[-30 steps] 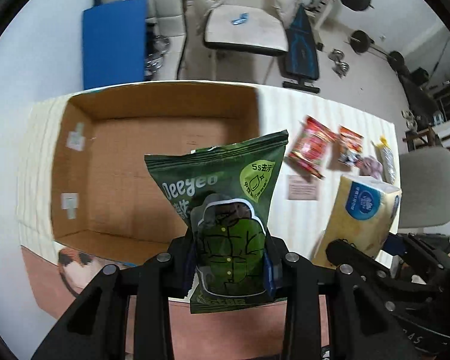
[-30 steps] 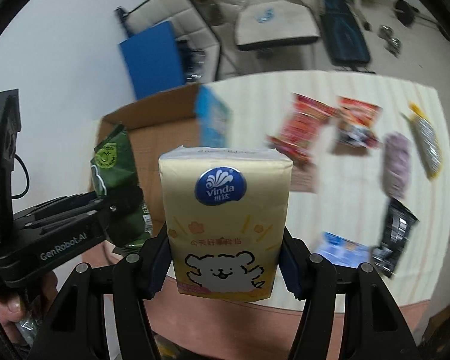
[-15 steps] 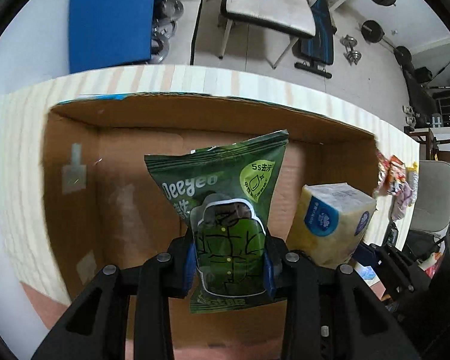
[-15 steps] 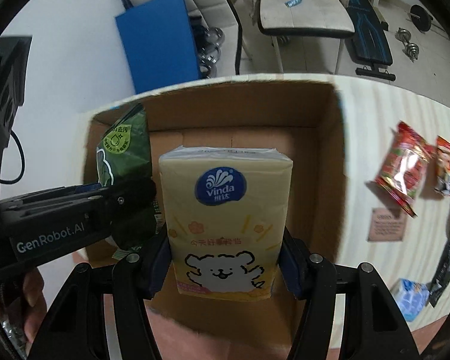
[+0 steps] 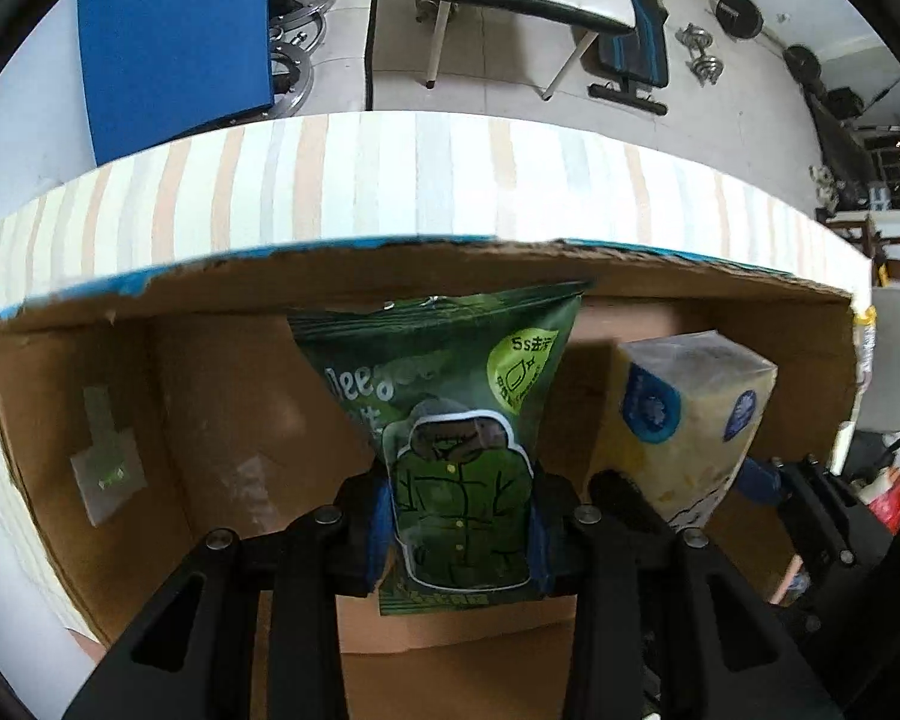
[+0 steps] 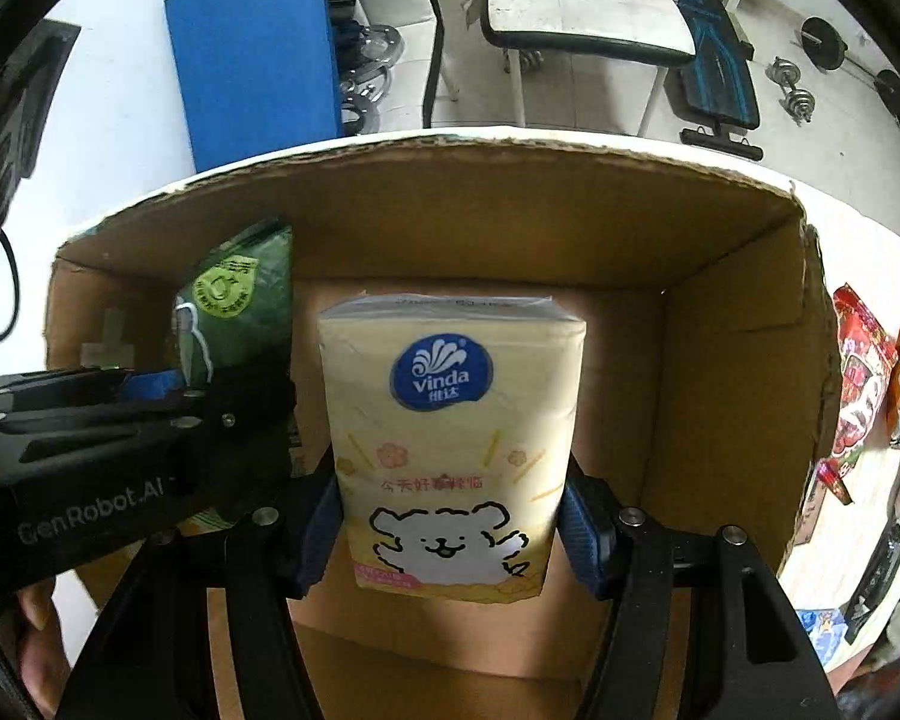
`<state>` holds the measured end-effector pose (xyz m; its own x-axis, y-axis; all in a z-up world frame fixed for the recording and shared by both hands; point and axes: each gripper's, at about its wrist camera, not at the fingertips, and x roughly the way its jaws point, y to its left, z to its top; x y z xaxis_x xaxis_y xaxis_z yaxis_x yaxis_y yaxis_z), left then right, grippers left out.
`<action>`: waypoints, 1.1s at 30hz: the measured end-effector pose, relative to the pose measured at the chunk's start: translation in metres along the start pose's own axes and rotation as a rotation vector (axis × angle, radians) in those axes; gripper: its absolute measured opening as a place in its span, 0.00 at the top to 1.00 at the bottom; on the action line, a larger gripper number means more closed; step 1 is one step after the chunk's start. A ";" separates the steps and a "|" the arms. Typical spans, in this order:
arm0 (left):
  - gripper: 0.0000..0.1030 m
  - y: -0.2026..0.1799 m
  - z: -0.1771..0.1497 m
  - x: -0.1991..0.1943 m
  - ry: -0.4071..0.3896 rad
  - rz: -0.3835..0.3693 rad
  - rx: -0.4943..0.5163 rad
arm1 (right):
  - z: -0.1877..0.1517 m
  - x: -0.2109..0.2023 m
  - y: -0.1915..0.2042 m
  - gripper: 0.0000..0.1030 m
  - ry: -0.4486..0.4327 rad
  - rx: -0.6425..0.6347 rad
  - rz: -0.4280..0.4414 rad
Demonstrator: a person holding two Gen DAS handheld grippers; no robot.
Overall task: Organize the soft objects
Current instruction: 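Carry both packs into the cardboard box and open both tools, then lift both tools out of the box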
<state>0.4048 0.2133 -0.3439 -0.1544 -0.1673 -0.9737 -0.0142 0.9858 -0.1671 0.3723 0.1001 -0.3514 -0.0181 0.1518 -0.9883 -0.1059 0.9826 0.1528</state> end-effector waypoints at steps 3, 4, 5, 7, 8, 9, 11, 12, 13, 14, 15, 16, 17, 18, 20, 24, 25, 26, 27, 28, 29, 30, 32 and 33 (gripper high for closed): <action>0.57 0.000 0.000 0.001 0.003 0.011 0.000 | 0.003 0.005 -0.001 0.36 0.015 0.003 0.001; 0.48 0.000 -0.002 0.001 0.005 0.010 0.003 | 0.003 0.005 -0.002 0.35 0.016 0.005 0.002; 0.42 0.001 -0.002 0.001 0.003 0.013 0.005 | 0.004 0.006 -0.002 0.35 0.014 0.009 0.000; 0.34 0.001 -0.006 -0.001 -0.007 0.024 0.008 | 0.000 0.001 0.000 0.29 0.009 0.012 0.001; 0.29 0.002 -0.007 -0.002 -0.010 0.024 0.008 | -0.001 -0.001 0.001 0.26 0.008 0.011 0.003; 0.27 0.004 -0.010 -0.003 -0.014 0.020 0.004 | -0.002 -0.002 0.001 0.22 0.005 0.011 0.003; 0.16 0.007 -0.016 -0.008 -0.032 0.003 -0.006 | -0.006 -0.005 0.003 0.22 0.002 0.007 -0.003; 0.13 0.009 -0.018 -0.010 -0.041 0.000 -0.008 | -0.009 -0.008 0.003 0.20 0.003 0.006 -0.006; 0.10 0.012 -0.023 -0.014 -0.053 0.005 -0.014 | -0.010 -0.009 0.004 0.14 0.003 0.005 -0.006; 0.07 0.014 -0.027 -0.017 -0.065 0.006 -0.020 | -0.014 -0.011 0.004 0.10 -0.002 0.004 -0.006; 0.05 0.016 -0.032 -0.021 -0.080 0.007 -0.028 | -0.017 -0.013 0.004 0.05 -0.006 0.006 -0.004; 0.03 0.019 -0.039 -0.026 -0.099 0.012 -0.038 | -0.021 -0.015 0.004 0.03 -0.008 0.007 -0.004; 0.03 0.021 -0.046 -0.031 -0.121 0.024 -0.049 | -0.026 -0.018 0.004 0.00 -0.004 0.009 -0.007; 0.03 0.023 -0.051 -0.034 -0.138 0.030 -0.054 | -0.032 -0.020 0.004 0.00 -0.001 0.006 -0.009; 0.03 0.026 -0.066 -0.043 -0.174 0.045 -0.060 | -0.041 -0.025 0.005 0.00 -0.004 0.010 -0.009; 0.03 0.028 -0.096 -0.056 -0.229 0.082 -0.056 | -0.065 -0.040 0.005 0.00 -0.026 0.008 -0.023; 0.03 0.027 -0.105 -0.060 -0.250 0.101 -0.054 | -0.070 -0.043 0.006 0.00 -0.036 0.006 -0.028; 0.03 0.027 -0.111 -0.063 -0.268 0.113 -0.052 | -0.079 -0.050 0.007 0.00 -0.051 0.002 -0.039; 0.03 0.027 -0.119 -0.067 -0.286 0.123 -0.049 | -0.084 -0.054 0.006 0.00 -0.062 0.000 -0.044; 0.03 0.026 -0.129 -0.072 -0.304 0.134 -0.050 | -0.089 -0.058 0.005 0.00 -0.073 -0.001 -0.044; 0.03 0.025 -0.135 -0.077 -0.319 0.143 -0.055 | -0.098 -0.067 0.005 0.00 -0.092 -0.001 -0.046; 0.03 0.025 -0.143 -0.082 -0.335 0.147 -0.059 | -0.102 -0.072 0.005 0.00 -0.102 0.000 -0.052; 0.03 0.023 -0.160 -0.091 -0.370 0.151 -0.054 | -0.114 -0.084 0.006 0.00 -0.138 -0.008 -0.047; 0.03 0.021 -0.168 -0.095 -0.382 0.159 -0.048 | -0.120 -0.092 0.005 0.00 -0.153 -0.011 -0.046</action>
<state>0.2531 0.2519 -0.2285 0.2189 0.0036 -0.9757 -0.0668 0.9977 -0.0113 0.2544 0.0780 -0.2599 0.1386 0.1221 -0.9828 -0.1141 0.9877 0.1066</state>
